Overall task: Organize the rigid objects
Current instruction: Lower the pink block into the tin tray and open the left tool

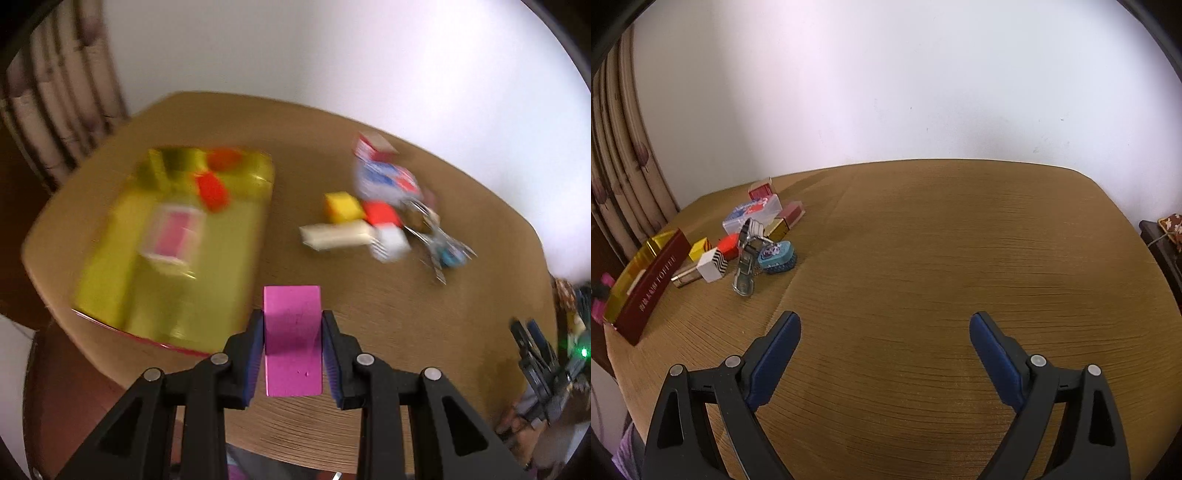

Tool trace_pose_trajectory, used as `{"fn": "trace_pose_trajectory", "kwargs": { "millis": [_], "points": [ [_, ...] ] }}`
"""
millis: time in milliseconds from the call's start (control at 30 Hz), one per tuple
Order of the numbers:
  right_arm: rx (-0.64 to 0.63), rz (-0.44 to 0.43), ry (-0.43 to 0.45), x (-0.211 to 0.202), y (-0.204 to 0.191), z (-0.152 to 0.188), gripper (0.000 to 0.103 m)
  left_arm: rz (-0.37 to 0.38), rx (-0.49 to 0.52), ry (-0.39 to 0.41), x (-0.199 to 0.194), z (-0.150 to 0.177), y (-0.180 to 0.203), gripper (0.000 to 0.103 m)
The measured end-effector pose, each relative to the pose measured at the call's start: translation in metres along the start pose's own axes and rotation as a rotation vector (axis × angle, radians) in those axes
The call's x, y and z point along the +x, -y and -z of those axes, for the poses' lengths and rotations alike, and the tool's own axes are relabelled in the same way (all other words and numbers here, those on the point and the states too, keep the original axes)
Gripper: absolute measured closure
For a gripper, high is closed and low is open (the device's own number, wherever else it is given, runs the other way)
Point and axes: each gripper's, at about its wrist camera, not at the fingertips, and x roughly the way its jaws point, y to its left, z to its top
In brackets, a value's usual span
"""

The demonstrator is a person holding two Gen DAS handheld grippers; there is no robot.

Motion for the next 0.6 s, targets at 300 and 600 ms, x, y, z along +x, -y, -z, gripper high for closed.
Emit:
{"fn": "trace_pose_trajectory", "kwargs": {
  "millis": [300, 600],
  "points": [
    [-0.034, 0.055, -0.030, 0.006, -0.005, -0.001, 0.011, -0.153, 0.032, 0.069, 0.018, -0.077, -0.096, 0.073],
    [-0.068, 0.120, -0.085, 0.017, -0.012, 0.000, 0.011, -0.174, 0.135, 0.046, 0.089, -0.127, -0.115, 0.073]
  ]
}}
